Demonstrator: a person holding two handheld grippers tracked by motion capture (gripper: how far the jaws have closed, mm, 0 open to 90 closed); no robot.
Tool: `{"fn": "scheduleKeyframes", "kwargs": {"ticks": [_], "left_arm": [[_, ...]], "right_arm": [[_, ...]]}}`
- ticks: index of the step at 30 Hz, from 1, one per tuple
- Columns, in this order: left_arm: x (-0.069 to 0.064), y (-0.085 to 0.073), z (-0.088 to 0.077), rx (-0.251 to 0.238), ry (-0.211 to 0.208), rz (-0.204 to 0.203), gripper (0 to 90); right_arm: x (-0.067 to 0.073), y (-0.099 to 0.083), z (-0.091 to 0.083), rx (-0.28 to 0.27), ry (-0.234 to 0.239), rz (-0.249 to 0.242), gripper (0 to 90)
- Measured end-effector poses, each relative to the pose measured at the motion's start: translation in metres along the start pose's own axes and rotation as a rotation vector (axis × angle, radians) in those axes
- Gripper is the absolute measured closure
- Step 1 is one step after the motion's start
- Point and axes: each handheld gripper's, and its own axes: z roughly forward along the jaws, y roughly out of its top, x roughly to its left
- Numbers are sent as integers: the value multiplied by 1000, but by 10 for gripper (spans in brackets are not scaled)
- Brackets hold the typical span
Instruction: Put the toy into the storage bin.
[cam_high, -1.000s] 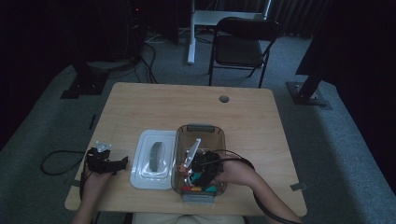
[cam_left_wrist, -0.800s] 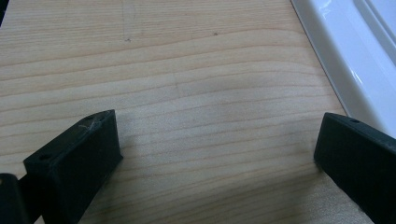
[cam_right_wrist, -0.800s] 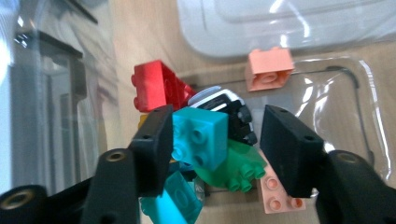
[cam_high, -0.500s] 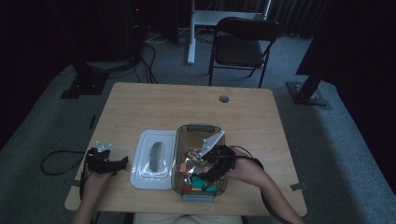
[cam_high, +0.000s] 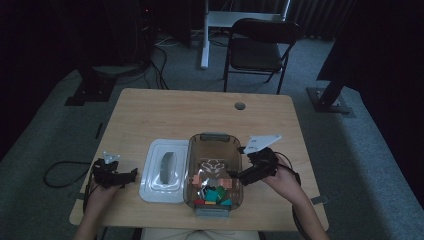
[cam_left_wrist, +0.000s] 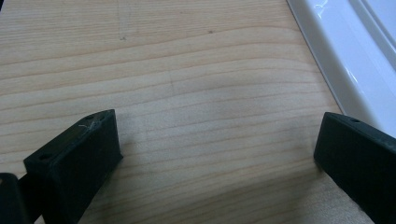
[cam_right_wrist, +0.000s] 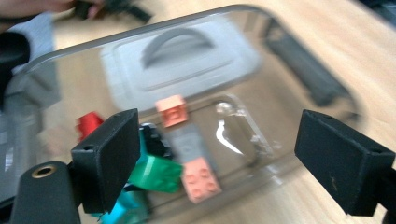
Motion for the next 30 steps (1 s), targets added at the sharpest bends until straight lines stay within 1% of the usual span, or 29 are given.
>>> {"fn": "scheduleKeyframes", "kwargs": {"ticks": [1, 4, 7, 9, 10, 12, 13, 15, 19, 22, 23, 25, 26, 30], "left_arm": [[0, 0, 0, -2, -1, -2, 9], [-1, -1, -1, 1, 2, -2, 9], [-1, -1, -1, 1, 2, -2, 9], [-1, -1, -1, 0, 2, -2, 9], [-1, -1, -1, 0, 2, -2, 9], [-1, -1, -1, 0, 2, -2, 9], [-1, -1, -1, 0, 2, -2, 9], [-1, -2, -1, -2, 5, -5, 9], [-1, -2, -1, -2, 6, -5, 9], [-2, -2, -2, -2, 10, -9, 8], [-2, -2, -2, -2, 10, -8, 8], [-1, -2, -2, -2, 4, -3, 8], [-1, -2, -2, -2, 3, -2, 8], [-2, -2, -2, -2, 2, -1, 8]], "right_arm": [[-5, -4, -5, -27, -11, 20, 140], [-13, -15, -12, -56, -32, 60, 140], [-20, -28, -15, -62, -73, 78, 140], [-21, -31, -16, -65, -81, 81, 140], [-26, -42, -15, -60, -101, 104, 140], [-28, -45, -14, -58, -110, 110, 141], [-30, -49, -12, -53, -121, 119, 141], [-38, -65, -5, -56, -149, 143, 140], [-45, -88, 7, -53, -159, 182, 140], [-49, -104, 17, -52, -148, 220, 140], [-49, -107, 20, -52, -148, 222, 140], [-49, -115, 27, -35, -149, 223, 140], [-49, -117, 31, -32, -159, 222, 140], [-50, -129, 42, -55, -165, 246, 138]]}}
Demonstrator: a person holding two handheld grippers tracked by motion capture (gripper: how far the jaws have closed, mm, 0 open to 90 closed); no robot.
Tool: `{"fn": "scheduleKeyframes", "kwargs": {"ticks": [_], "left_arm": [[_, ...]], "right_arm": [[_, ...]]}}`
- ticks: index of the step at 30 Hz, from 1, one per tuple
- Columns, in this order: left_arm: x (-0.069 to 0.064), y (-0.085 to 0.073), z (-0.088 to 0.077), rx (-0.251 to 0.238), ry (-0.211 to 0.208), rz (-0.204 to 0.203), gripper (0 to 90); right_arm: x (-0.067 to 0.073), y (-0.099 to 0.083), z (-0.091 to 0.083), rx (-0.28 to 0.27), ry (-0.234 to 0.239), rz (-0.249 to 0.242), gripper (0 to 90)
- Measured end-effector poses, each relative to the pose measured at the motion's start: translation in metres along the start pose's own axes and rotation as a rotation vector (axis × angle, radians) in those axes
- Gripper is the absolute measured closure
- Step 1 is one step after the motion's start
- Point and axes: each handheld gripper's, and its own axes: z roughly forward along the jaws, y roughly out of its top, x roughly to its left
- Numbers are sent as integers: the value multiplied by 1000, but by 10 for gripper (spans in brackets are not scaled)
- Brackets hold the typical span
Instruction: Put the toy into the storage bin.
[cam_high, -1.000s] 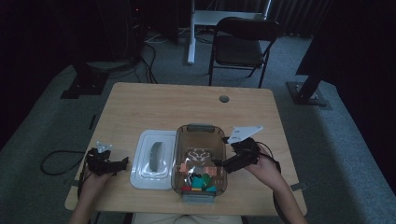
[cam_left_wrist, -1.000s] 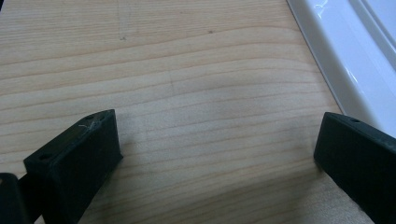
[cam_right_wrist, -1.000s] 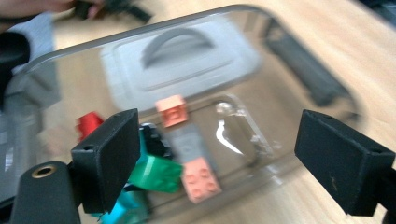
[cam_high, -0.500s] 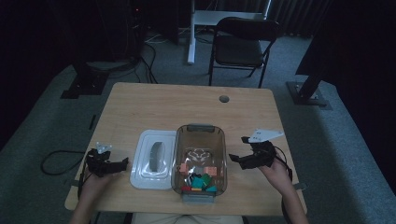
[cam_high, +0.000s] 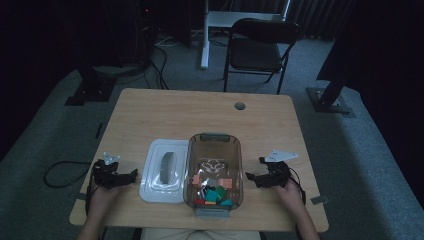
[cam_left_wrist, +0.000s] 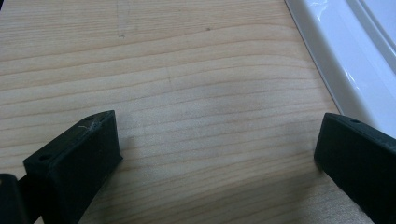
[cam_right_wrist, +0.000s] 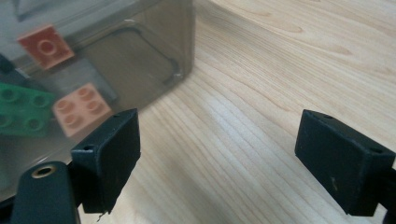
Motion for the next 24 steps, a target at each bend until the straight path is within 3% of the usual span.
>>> {"fn": "scheduleKeyframes", "kwargs": {"ticks": [11, 17, 24], "left_arm": [[0, 0, 0, 0, 0, 0, 9], [-1, 0, 0, 0, -16, 17, 9], [-1, 0, 0, 0, -18, 22, 9]], "right_arm": [[2, -19, 17, 89, -32, -7, 135], [6, -19, 18, 102, -68, -36, 127], [8, -19, 18, 104, -82, -25, 125]]}}
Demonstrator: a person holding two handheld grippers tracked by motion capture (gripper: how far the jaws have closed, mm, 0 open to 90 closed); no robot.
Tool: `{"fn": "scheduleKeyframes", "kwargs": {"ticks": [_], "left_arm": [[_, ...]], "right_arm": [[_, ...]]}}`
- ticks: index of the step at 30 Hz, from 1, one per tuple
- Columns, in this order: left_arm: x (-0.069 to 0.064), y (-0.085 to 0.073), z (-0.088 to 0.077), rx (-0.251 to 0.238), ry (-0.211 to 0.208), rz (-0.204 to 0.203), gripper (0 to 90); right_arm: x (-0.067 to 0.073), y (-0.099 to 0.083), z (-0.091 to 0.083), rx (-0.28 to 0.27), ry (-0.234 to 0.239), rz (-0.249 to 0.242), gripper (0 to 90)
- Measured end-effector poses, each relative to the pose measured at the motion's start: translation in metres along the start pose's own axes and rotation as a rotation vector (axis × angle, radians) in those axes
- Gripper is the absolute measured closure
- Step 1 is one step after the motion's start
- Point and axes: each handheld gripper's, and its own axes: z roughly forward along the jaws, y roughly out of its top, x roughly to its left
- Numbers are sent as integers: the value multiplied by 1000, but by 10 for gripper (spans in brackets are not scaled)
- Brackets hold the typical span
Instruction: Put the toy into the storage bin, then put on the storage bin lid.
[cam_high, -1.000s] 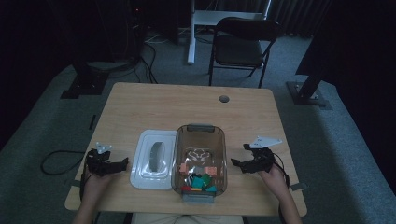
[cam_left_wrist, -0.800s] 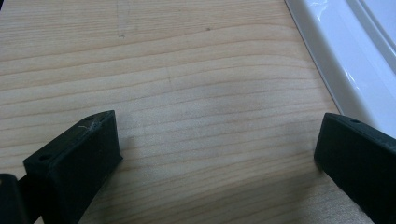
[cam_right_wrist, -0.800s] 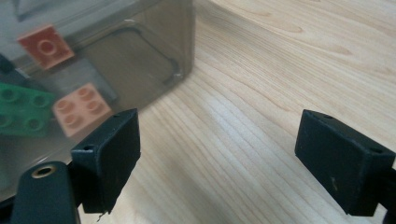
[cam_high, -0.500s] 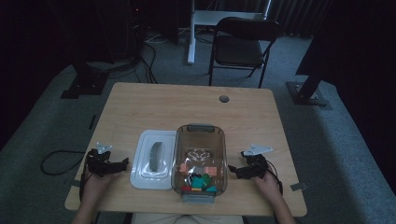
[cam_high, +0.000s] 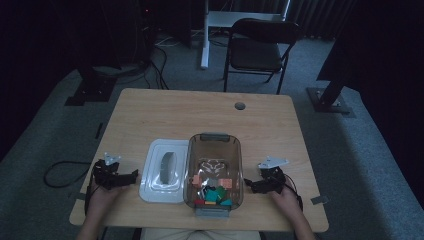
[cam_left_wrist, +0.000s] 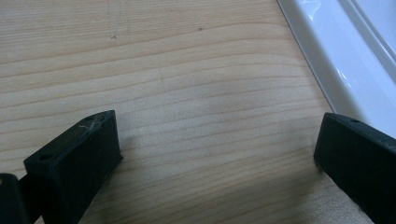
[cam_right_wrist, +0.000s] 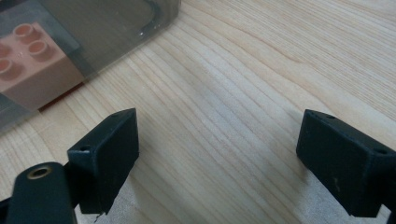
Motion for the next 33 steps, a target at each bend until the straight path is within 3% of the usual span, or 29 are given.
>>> {"fn": "scheduleKeyframes", "kwargs": {"ticks": [6, 9, 13, 25, 30, 33], "left_arm": [[-1, -1, -2, 9, -23, 24, 10], [1, 0, -8, 37, -32, -10, 47], [-6, 1, -17, 51, -51, -3, 46], [-50, 15, -43, 25, -153, 62, 46], [-66, 21, -44, 8, -212, 54, 47], [-78, 25, -42, 7, -229, 77, 47]], "right_arm": [[0, 0, 0, 0, 0, 0, 125], [0, 0, 0, 0, 0, 0, 125], [0, 0, 0, 0, 0, 0, 125], [0, 0, 0, 0, 0, 0, 125], [0, 0, 0, 0, 0, 0, 125], [0, 0, 0, 0, 0, 0, 125]]}}
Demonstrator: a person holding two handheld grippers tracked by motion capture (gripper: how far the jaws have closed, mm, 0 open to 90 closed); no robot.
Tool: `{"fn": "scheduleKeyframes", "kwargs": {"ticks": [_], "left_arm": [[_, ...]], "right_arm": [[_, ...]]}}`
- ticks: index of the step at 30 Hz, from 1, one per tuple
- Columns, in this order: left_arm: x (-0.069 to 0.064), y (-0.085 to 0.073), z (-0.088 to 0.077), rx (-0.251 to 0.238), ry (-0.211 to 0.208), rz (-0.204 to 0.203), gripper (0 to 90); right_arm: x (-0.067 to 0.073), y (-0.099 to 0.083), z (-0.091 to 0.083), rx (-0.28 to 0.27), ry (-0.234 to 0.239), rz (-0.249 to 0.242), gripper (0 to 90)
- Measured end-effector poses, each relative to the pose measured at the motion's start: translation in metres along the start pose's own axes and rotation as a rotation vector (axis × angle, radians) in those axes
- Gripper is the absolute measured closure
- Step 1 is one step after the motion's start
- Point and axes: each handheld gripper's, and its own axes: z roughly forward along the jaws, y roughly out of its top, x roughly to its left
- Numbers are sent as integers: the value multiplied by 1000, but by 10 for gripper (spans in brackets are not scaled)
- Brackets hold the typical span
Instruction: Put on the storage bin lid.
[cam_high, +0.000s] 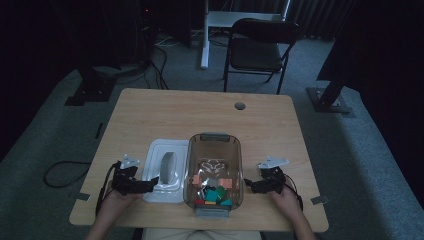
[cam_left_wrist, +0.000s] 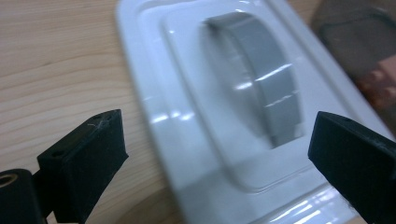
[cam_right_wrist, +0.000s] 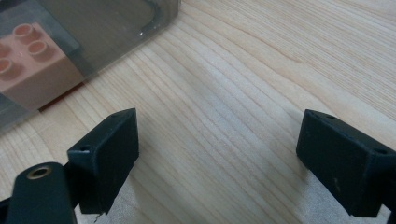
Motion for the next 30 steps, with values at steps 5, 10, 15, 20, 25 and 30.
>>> {"fn": "scheduleKeyframes", "kwargs": {"ticks": [5, 10, 15, 20, 25, 30], "left_arm": [[-15, 9, 11, 15, -37, 36, 67], [-18, 15, 26, 28, -76, 43, 153], [-18, 18, 39, 38, -88, 28, 279], [-14, 21, 42, 26, -104, 14, 470], [-9, 21, 46, 27, -128, -20, 565], [-5, 22, 45, 24, -135, -45, 599]], "right_arm": [[0, 0, 0, 0, 0, 0, 125], [0, 0, 0, 0, 0, 0, 125], [0, 0, 0, 0, -2, 0, 125], [5, 0, 0, -5, 10, -9, 133], [18, 4, 2, 6, 52, -49, 126], [22, 6, 3, -10, 88, -45, 126]]}}
